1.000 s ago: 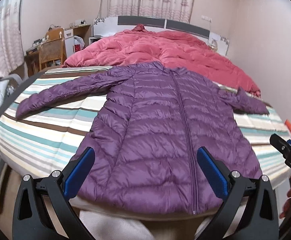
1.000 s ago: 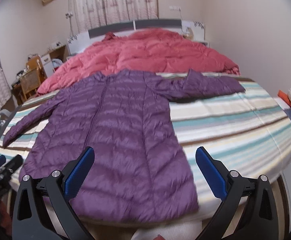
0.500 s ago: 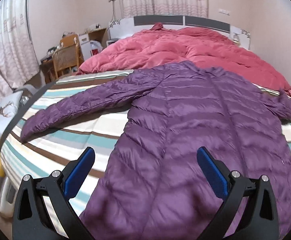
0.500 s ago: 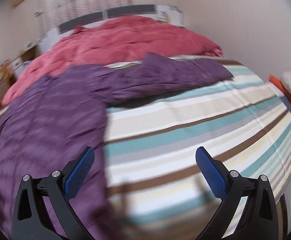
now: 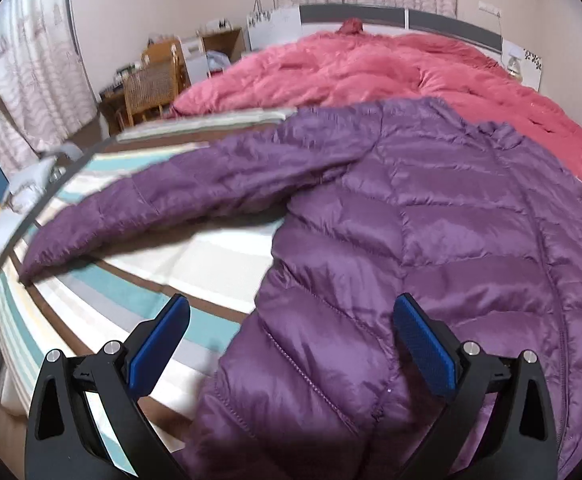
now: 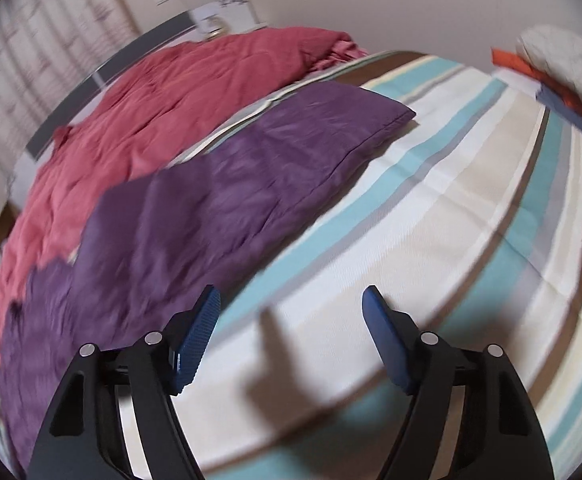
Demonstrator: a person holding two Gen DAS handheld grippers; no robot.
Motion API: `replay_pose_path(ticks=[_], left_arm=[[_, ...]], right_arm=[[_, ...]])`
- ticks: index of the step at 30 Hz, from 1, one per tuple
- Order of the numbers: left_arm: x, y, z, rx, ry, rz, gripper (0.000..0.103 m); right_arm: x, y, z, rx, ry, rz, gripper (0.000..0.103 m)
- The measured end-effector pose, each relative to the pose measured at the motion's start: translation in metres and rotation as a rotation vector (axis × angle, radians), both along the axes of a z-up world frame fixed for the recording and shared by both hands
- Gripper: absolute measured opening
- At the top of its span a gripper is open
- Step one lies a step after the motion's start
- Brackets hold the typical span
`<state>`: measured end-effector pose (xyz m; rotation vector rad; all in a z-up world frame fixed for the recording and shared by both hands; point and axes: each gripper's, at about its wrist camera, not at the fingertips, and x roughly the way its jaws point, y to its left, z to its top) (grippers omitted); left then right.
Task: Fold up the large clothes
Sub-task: 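Reach the right gripper to the jacket sleeve cuff and grasp it, then lift the sleeve with the right gripper and fold it across the jacket front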
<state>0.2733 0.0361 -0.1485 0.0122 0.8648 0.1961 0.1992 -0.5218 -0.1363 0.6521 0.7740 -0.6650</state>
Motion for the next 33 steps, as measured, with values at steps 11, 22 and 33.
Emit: replay_pose_path(ticks=[11, 22, 33], left_arm=[[0.003, 0.001, -0.019, -0.02, 0.042, 0.028, 0.101], [0.002, 0.002, -0.02, -0.032, 0.045, 0.038, 0.101], [-0.007, 0.005, -0.02, -0.079, 0.047, 0.068, 0.101]], right_arm=[[0.036, -0.064, -0.013, 0.071, -0.116, -0.134, 0.063], [0.034, -0.082, -0.017, 0.074, -0.157, -0.208, 0.007], [-0.02, -0.053, 0.001, -0.079, -0.129, -0.269, 0.006]])
